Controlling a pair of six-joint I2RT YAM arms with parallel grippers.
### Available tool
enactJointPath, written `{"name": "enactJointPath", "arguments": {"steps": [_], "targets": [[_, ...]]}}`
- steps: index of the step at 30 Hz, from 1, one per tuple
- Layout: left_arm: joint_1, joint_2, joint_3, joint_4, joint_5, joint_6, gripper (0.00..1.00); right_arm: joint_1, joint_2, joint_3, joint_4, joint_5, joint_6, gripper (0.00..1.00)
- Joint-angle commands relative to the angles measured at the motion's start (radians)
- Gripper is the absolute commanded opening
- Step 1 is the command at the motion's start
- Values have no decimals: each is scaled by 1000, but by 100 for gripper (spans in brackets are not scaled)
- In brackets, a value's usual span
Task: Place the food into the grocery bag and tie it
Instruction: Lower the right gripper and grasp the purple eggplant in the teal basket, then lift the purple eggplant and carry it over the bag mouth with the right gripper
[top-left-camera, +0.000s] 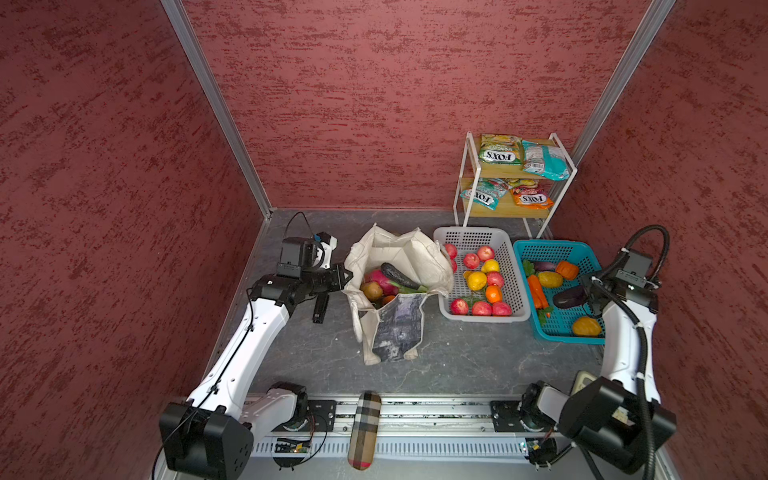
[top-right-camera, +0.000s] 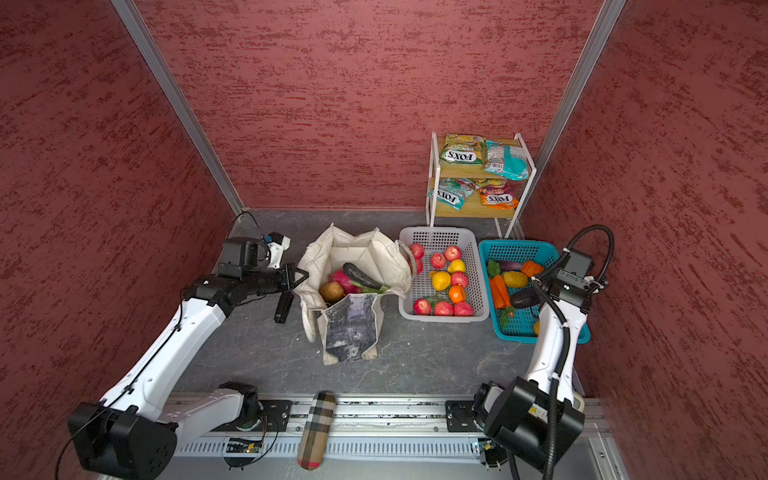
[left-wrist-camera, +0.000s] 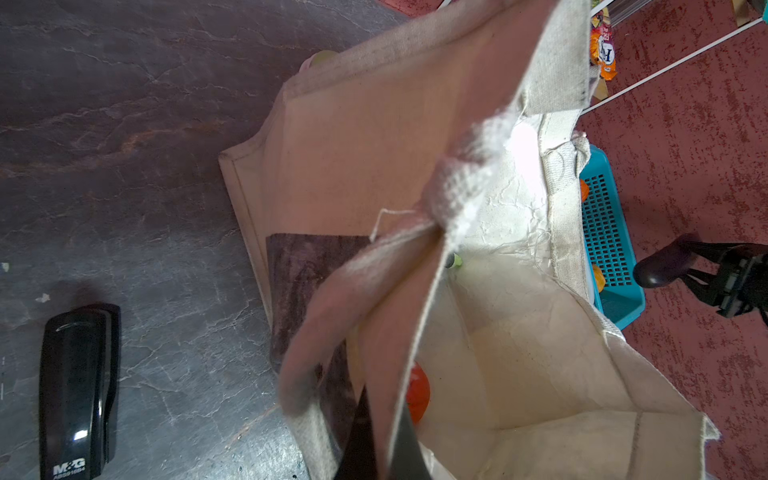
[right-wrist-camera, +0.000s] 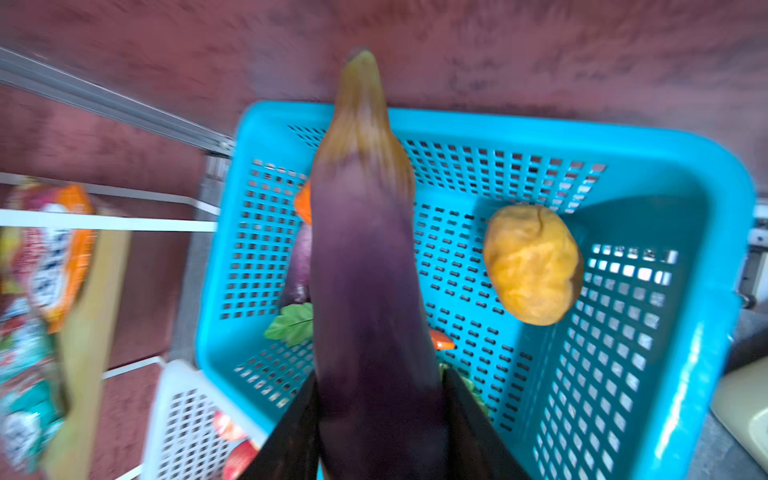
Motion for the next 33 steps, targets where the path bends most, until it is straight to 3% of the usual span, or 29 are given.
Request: {"name": "enactJointPath", "arguments": {"steps": [1,14,20,33], "targets": [[-7,-5,12,-7,3,21,0,-5,-54,49,-74,-41,-18,34],[-7,-7,12,-5,3,19,0,44,-172,143,-73,-291,-37,34],[-8,-8,12,-5,3,18,0,240,-197,162,2,-295,-16,34],[-8,-2,12,-5,-1,17,0,895,-70,326,153,-56,33,33]]}}
